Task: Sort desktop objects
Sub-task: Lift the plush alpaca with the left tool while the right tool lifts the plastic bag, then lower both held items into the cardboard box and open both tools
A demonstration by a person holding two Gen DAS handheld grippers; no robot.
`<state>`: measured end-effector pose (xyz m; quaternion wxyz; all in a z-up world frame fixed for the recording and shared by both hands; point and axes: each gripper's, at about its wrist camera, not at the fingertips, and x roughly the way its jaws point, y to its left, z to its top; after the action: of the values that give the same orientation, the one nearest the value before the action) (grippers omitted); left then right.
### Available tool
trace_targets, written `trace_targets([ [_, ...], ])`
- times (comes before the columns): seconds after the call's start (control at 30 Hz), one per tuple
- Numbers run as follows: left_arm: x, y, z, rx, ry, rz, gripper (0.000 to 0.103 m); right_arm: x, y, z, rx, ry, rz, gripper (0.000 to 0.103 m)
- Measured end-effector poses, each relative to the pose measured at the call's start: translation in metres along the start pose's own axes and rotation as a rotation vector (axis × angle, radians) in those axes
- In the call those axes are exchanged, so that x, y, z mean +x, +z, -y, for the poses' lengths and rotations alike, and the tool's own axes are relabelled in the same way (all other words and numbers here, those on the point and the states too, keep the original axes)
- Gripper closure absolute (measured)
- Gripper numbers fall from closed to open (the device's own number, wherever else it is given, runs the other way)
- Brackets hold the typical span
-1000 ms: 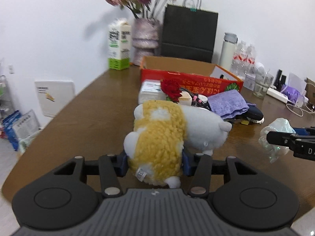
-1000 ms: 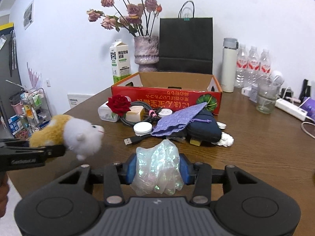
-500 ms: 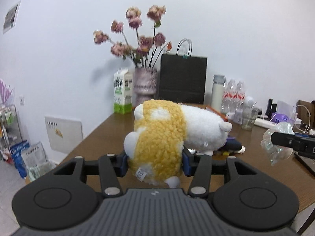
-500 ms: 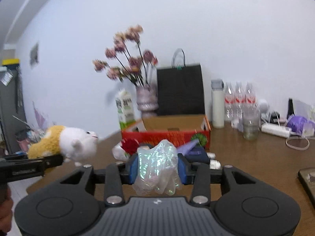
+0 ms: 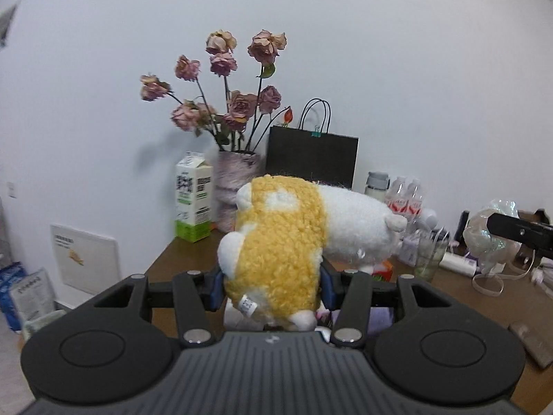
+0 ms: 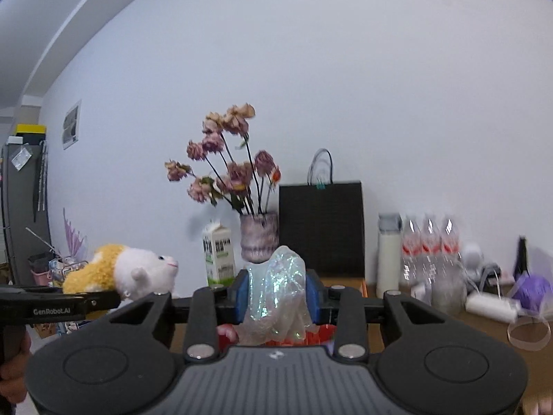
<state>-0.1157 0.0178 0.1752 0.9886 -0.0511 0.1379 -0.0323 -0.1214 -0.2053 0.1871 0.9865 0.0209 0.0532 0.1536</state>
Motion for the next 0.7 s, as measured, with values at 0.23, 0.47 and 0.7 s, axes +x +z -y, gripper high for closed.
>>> trace_targets([
  [0.23,0.05,0.06,-0.011,0.035,0.049,0.051,0.052,0.057,0.048,0.016,-0.087,0.004,0.039,0.071],
  [0.47,0.12,0.099,-0.023,-0.002,0.041,0.034,0.052,0.136,0.081,0.037,-0.078,0.002,0.001,0.07],
  [0.7,0.22,0.14,-0.034,-0.055,-0.021,-0.157,0.051,0.245,0.118,0.069,-0.039,0.028,-0.145,0.069],
])
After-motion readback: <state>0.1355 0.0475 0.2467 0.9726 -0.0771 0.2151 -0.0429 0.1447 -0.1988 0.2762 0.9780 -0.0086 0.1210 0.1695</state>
